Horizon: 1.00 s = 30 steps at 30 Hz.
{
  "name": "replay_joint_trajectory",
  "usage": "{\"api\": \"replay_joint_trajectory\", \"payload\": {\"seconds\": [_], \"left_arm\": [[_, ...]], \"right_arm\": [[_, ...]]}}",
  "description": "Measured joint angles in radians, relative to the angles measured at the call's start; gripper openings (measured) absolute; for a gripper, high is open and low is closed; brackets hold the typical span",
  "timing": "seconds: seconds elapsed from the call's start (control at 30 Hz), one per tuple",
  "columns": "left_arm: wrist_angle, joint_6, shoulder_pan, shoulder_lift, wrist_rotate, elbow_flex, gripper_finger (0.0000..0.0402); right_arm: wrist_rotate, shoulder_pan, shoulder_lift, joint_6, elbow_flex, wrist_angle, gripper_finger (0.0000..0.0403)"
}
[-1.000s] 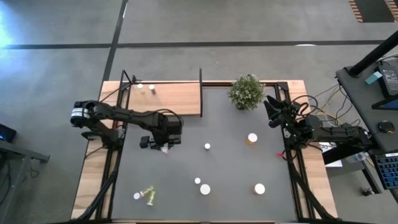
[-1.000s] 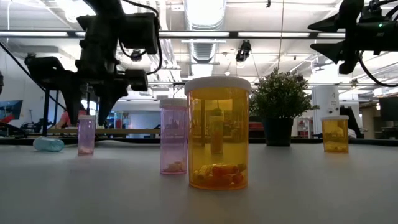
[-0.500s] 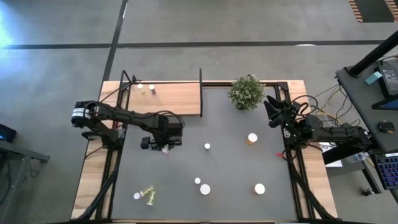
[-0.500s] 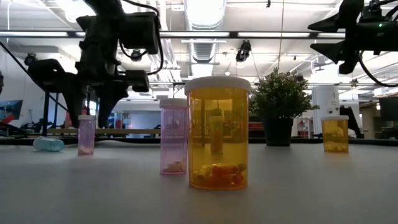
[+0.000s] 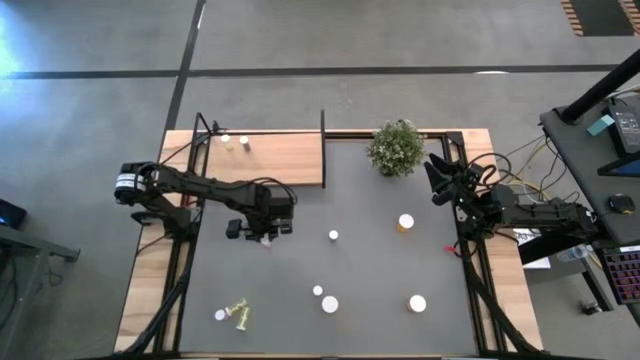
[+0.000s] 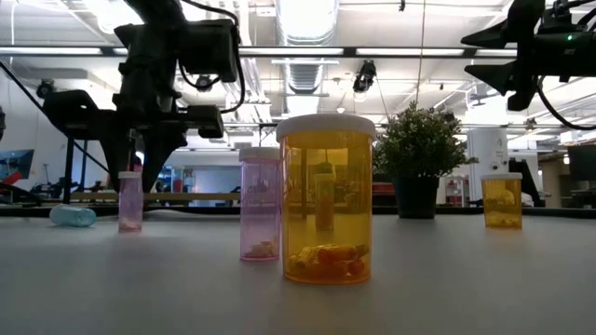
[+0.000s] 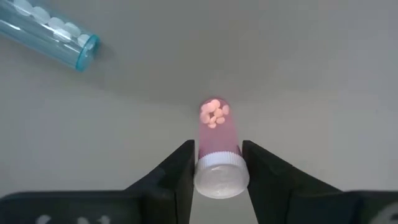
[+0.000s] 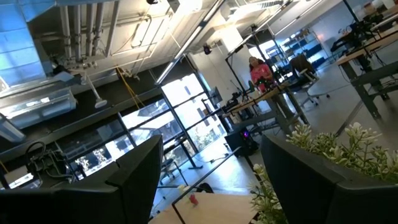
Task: Pick and place medicine bottles onto shelf by color
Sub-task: Put the top pink pill bottle on the shelf
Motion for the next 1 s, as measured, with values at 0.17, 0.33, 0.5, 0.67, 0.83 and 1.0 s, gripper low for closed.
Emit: {"api": "replay_joint_trajectory", "payload": {"seconds": [0.17, 0.33, 0.5, 0.67, 0.83, 1.0], "left_arm": [[0.003, 0.005, 0.003, -0.01, 0.0, 0.002, 0.0104], [-0.015, 0.038, 0.039, -0.053, -0.002, 0.03, 0.0104], [-0.155, 0.173, 0.117, -0.061, -0.006, 0.103, 0.0104], [-0.234, 0.372, 0.239, -0.056, -0.032, 0.151, 0.0103], [-0.231, 0.556, 0.357, -0.056, -0.075, 0.174, 0.0103], [-0.249, 0.731, 0.463, -0.03, -0.084, 0.205, 0.0103]], "right_arm": [[0.0, 0.0, 0.0, 0.0, 0.0, 0.0, 0.026], [0.0, 0.0, 0.0, 0.0, 0.0, 0.0, 0.026], [0.0, 0.0, 0.0, 0.0, 0.0, 0.0, 0.026], [0.0, 0.0, 0.0, 0.0, 0.0, 0.0, 0.026], [0.0, 0.0, 0.0, 0.0, 0.0, 0.0, 0.026], [0.0, 0.0, 0.0, 0.0, 0.0, 0.0, 0.026]]}}
